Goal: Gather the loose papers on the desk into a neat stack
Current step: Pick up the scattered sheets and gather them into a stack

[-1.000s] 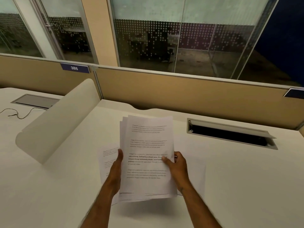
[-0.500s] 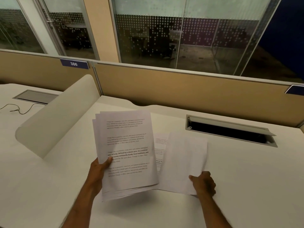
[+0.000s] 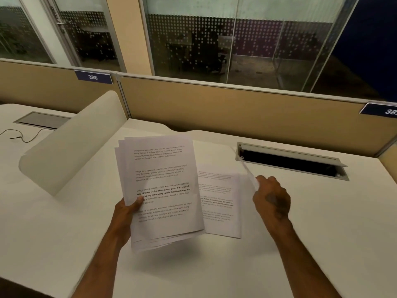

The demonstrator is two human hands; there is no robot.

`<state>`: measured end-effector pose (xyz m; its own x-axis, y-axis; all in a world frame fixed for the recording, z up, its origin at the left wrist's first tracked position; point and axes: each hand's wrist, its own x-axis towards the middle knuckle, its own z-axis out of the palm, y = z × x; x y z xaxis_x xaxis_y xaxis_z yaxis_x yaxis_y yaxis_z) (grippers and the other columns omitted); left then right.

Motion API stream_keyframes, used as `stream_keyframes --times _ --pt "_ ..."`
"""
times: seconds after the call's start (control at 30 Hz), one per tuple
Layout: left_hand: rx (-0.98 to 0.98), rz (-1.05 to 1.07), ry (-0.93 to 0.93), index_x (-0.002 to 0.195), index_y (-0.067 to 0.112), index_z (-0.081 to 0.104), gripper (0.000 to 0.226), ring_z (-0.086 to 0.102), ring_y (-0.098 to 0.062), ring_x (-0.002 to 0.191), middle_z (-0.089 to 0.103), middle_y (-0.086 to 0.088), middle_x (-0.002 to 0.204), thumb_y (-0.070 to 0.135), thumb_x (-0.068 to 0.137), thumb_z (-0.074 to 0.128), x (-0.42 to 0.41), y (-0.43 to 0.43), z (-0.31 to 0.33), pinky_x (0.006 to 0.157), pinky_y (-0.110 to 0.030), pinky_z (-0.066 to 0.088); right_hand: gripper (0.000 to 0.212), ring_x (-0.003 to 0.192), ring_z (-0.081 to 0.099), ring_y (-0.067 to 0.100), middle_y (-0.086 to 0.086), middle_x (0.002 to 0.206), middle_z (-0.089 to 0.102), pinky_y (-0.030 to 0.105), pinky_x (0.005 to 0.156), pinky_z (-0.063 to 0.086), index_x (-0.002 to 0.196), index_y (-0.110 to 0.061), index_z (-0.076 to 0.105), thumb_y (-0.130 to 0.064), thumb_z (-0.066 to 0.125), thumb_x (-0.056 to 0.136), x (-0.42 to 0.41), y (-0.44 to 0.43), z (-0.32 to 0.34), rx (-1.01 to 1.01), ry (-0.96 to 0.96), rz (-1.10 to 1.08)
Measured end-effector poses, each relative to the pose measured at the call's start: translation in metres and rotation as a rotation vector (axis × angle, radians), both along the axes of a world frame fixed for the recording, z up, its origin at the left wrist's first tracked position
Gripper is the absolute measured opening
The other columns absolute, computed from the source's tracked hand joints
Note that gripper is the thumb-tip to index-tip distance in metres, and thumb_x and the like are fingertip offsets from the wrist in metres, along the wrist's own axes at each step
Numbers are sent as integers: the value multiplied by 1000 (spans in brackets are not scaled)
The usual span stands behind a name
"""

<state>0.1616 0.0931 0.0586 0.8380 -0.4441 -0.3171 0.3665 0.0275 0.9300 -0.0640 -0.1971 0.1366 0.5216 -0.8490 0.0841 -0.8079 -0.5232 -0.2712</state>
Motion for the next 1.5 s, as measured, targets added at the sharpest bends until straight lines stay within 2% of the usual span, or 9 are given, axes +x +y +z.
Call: stream_keyframes --times 0.23,0.4,0.53,0.7,0.83,1.03,1.17,1.3,1.5 --pt "8 -41 -16 117 18 65 22 77 -33 85 80 -8 100 12 96 58 5 2 -1 66 -47 65 17 74 72 28 12 86 72 31 61 55 86 -7 73 -15 81 74 -3 59 -116 218 225 55" --pt "20 -74 -19 121 15 64 26 73 -42 97 76 -16 112 15 95 59 16 7 -3 73 -53 63 72 98 69 27 4 110 73 31 77 53 109 -17 71 -78 54 75 -11 47 -127 598 24 -202" --pt "33 -85 -12 118 15 65 24 73 -44 98 76 -18 112 14 95 60 22 7 -5 79 -58 61 66 118 53 37 18 129 54 47 98 48 129 -8 57 -57 60 86 -37 9 -131 418 59 -493" --pt "31 -92 7 120 12 65 25 72 -45 99 76 -20 112 14 95 60 33 11 -8 86 -64 56 79 122 47 42 23 132 51 57 102 39 131 -6 45 -43 82 72 -56 -9 -150 618 34 -683" --pt "27 -94 13 124 8 63 29 72 -45 100 75 -21 114 13 96 60 45 18 -7 82 -59 60 44 88 70 35 17 102 75 48 85 59 110 -6 72 -23 85 71 -50 -21 -142 693 -240 -558" --pt "14 -69 13 118 14 65 36 75 -41 92 77 -18 108 24 83 70 62 33 -4 73 -54 63 30 84 74 33 12 93 76 49 81 60 102 -7 74 -7 84 74 -1 -25 -108 923 -748 -345" --pt "21 -56 31 121 10 64 32 74 -42 94 77 -20 110 18 89 68 75 42 -10 75 -54 63 40 88 73 34 18 102 77 51 85 60 102 -5 75 -18 90 68 48 -19 -132 889 -546 -396" --pt "46 -53 25 123 9 63 41 74 -44 95 76 -21 112 23 86 72 86 48 -13 80 -59 60 79 115 56 40 22 127 58 48 93 53 122 -1 54 -44 88 64 84 0 -151 562 -27 -463" --pt "47 -38 38 119 10 64 25 76 -40 90 78 -18 107 14 95 60 96 52 -18 71 -51 64 86 111 59 40 21 125 58 52 97 49 126 -5 41 -32 91 61 99 -6 -158 685 -24 -543"
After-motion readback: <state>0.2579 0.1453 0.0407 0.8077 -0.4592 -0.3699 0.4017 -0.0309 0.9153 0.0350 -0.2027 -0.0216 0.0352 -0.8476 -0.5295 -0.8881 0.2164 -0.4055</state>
